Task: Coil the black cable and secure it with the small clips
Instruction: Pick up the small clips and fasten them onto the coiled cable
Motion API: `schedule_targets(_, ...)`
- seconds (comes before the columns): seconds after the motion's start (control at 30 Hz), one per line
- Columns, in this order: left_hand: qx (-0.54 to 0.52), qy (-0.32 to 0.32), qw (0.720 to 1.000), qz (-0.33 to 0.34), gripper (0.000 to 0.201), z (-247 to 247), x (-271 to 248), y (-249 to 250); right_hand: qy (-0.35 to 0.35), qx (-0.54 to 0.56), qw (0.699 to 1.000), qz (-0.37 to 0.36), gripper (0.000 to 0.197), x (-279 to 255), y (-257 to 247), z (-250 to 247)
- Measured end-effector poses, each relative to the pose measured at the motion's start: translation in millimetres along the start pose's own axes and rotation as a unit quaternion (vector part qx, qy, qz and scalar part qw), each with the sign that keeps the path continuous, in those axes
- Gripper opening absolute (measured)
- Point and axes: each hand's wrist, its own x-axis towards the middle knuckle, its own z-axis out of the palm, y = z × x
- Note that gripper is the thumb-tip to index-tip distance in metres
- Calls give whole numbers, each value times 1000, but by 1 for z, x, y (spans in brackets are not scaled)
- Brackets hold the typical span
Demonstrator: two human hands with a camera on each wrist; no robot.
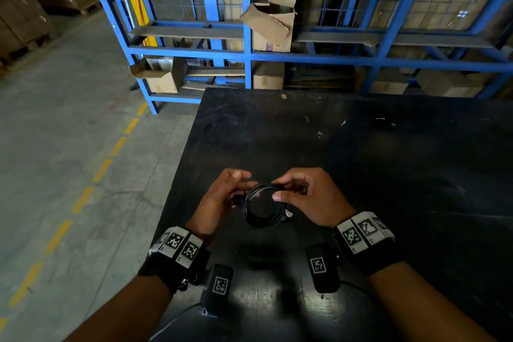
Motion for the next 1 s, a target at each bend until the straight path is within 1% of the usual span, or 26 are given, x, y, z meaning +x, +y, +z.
schedule_targets(0.07, 60, -37, 998, -2, 37, 3, 5, 3, -37, -36, 999, -8, 19, -1, 0, 1)
schedule_targets(0.17, 126, -116, 985, -2, 35, 8, 9, -2, -75, -67, 995, -13, 17, 0, -3, 2)
schedule_targets(0.2, 144, -134, 981, -3, 32, 9, 9, -4, -81, -74, 994, -15, 17, 1, -4, 1)
schedule_targets(0.27, 170, -146, 975, 5, 27, 8, 9, -7, -81, -70, 994, -8, 21, 1, -3, 0)
schedule_targets(0.4, 174, -116, 977, 42, 19, 12, 11, -11, -27, 10, 999, 45, 39, 1, 5, 2)
schedule_targets(0.47, 150, -72, 984, 63, 13, 18, 12, -11, 0, 42, 997, 59, 45, -1, 9, 6)
schedule_targets(0.53, 108, -14, 992, 68, 18, 22, 13, -11, -2, 88, 993, 84, 50, -6, 15, 13)
schedule_targets(0.6, 63, 22, 996, 64, 22, 22, 13, -11, -5, 156, 982, 107, 48, -13, 22, 20)
schedule_targets(0.67, 35, 36, 997, 55, 25, 19, 13, -15, 34, 234, 963, 129, 41, -16, 28, 26)
schedule_targets(0.73, 18, 28, 998, 45, 25, 17, 12, -20, 86, 283, 944, 148, 31, -17, 31, 31)
schedule_targets(0.77, 10, 21, 999, 38, 25, 16, 11, -23, 102, 289, 940, 150, 27, -17, 33, 32)
schedule_targets(0.83, -21, -1, 1000, 17, 22, 14, 10, -26, 108, 267, 948, 139, 20, -16, 38, 33)
schedule_targets(0.9, -31, -23, 999, -15, 29, 8, 10, -31, 85, 217, 966, 115, 19, -16, 46, 32)
schedule_targets(0.97, 25, -53, 997, -41, 37, 0, 8, -37, 40, 163, 981, 95, 21, -19, 56, 34)
schedule_targets(1.0, 63, -75, 994, -48, 35, -3, 6, -42, 18, 146, 985, 94, 21, -21, 59, 36)
